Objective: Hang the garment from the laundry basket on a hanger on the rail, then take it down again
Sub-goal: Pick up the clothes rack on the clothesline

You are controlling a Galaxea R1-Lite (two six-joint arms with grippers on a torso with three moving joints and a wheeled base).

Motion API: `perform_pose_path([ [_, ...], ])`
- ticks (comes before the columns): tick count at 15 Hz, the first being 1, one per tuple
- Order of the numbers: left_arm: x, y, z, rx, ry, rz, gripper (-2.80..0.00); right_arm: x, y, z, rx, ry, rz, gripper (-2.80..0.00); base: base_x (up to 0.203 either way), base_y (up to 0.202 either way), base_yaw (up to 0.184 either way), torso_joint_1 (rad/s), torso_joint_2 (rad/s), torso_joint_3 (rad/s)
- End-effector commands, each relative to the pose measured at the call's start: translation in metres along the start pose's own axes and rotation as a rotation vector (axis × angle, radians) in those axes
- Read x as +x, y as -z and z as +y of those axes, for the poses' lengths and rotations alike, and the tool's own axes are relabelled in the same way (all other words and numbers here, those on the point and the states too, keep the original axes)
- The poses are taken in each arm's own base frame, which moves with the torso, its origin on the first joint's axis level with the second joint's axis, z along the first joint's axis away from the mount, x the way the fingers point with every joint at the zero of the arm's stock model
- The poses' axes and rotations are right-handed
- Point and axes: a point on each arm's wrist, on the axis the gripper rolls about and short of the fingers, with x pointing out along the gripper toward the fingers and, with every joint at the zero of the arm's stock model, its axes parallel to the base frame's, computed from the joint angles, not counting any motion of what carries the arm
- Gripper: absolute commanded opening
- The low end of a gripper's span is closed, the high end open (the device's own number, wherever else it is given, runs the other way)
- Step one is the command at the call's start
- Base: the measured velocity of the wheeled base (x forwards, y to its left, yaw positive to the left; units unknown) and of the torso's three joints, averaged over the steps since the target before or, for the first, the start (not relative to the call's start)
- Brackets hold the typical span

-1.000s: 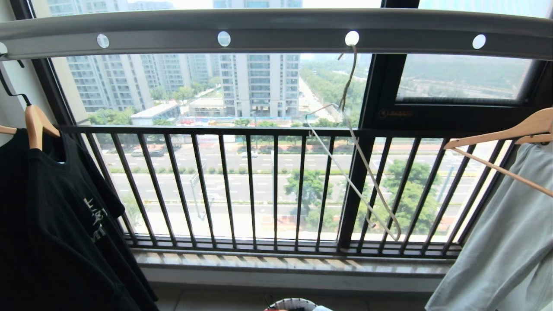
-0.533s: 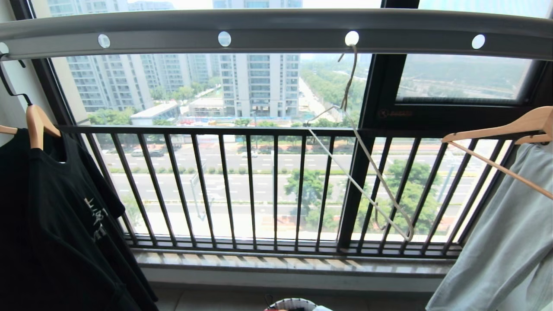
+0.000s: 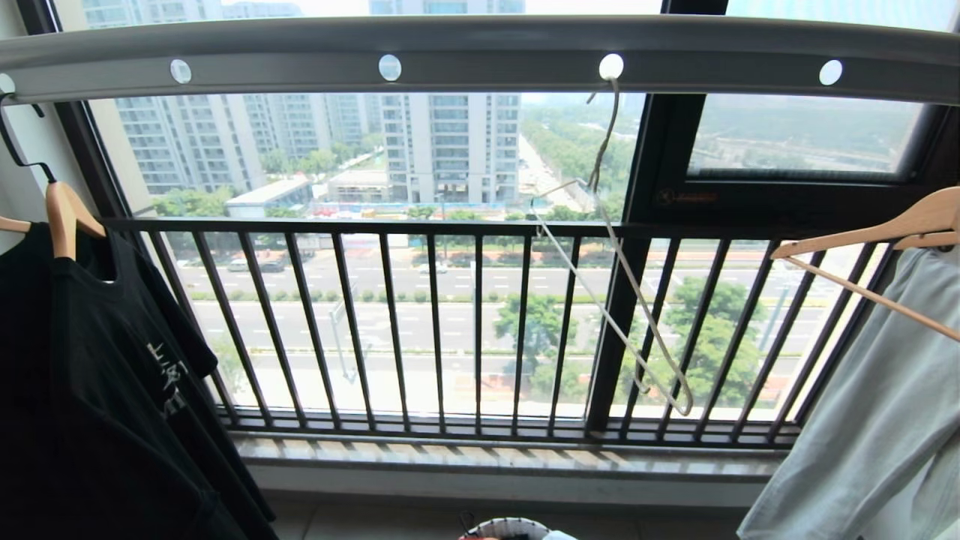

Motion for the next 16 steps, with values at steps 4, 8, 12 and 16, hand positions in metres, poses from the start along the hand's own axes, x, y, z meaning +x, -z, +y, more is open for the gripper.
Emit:
perform_pose_path([
  [4,0.0,0.0,0.0,0.0,-0.001,0.0,-2.8,0.034,-0.081,-0.011,0.004,-0.024,0.053,-2.8,0.0,0.0,0.0,0.0,0.0,0.0],
  [8,0.0,0.0,0.0,0.0,-0.001,0.0,-2.8,0.077,-0.134,-0.02,0.025,-0.04,0.089,-2.8,0.0,0.0,0.0,0.0,0.0,0.0],
  [12,0.0,0.0,0.0,0.0,0.0,0.0,-2.8,0.099,-0.182,-0.024,0.095,-0.124,0.139,-2.8,0.0,0.0,0.0,0.0,0.0,0.0],
  [16,0.0,0.0,0.0,0.0,-0.001,0.0,-2.8,0.115,-0.212,-0.023,0.153,-0.294,0.226,-2.8,0.0,0.0,0.0,0.0,0.0,0.0],
])
